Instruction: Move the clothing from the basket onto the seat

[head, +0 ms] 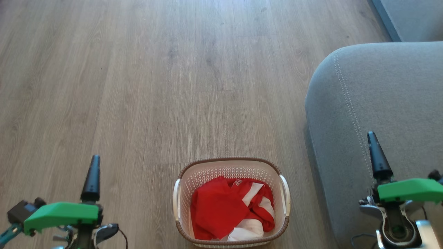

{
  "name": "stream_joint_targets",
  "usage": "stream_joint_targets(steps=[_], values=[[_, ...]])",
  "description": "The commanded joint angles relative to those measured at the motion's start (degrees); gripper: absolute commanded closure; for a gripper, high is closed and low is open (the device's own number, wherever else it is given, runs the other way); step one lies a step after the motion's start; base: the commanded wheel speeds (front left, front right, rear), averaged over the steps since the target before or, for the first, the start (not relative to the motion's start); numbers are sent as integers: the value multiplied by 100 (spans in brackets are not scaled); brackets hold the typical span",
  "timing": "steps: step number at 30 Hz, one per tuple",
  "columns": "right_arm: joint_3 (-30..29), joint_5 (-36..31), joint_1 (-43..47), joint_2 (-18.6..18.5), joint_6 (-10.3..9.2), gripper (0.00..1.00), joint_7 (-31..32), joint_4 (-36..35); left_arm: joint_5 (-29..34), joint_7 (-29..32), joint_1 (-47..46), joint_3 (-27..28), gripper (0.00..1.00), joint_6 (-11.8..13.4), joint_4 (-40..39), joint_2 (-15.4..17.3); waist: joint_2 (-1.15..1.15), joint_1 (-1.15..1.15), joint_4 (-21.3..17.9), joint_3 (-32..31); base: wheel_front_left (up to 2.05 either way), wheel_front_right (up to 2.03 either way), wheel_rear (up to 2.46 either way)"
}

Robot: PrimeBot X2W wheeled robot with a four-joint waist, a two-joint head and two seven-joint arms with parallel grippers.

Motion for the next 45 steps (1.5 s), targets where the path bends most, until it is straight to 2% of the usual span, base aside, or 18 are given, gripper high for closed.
stream_joint_targets(steps=[1, 8, 13, 17, 21, 27, 31, 36, 45], values=[[57, -181, -344, -52, 16, 0, -65, -265, 165, -47, -301, 44, 0, 41, -279, 50, 0, -1, -3, 1, 0, 0, 0], [206, -897, -526, -55, 19, 0, -183, -437, 1154, -164, -328, -157, 0, 637, -521, 54, 0, -1, 2, 17, 0, 0, 0], [351, -1473, -611, -57, 21, 0, -268, -624, 1874, -247, -383, -418, 0, 928, -624, 102, 0, -1, 35, 34, 0, 0, 0], [463, -1914, -632, -59, 22, 0, -335, -782, 2354, -315, -420, -718, 0, 1270, -664, 270, 0, -1, 63, 38, 0, 0, 0], [584, -2366, -668, -70, 24, 0, -403, -956, 2762, -382, -463, -1046, 0, 1731, -661, 476, 0, -1, 92, 36, 0, 0, 0], [743, -2978, -677, -90, 26, 0, -505, -1132, 3193, -482, -576, -1619, 0, 2406, -700, 778, 0, -1, 129, 28, 0, 0, 0], [851, -3299, -653, -106, 28, 0, -572, -1189, 3473, -549, -672, -2010, 0, 2769, -672, 992, 0, -1, 143, 27, 0, 0, 0], [961, -3611, -603, -123, 30, 0, -657, -1077, 3546, -633, -754, -2388, 0, 2871, -479, 1151, 0, -1, 145, 11, 0, 0, 0], [913, -4046, -554, -84, 33, 0, -791, -993, 3921, -766, -965, -2685, 0, 2979, -522, 1225, 0, -1, 139, -4, 0, 0, 0]])
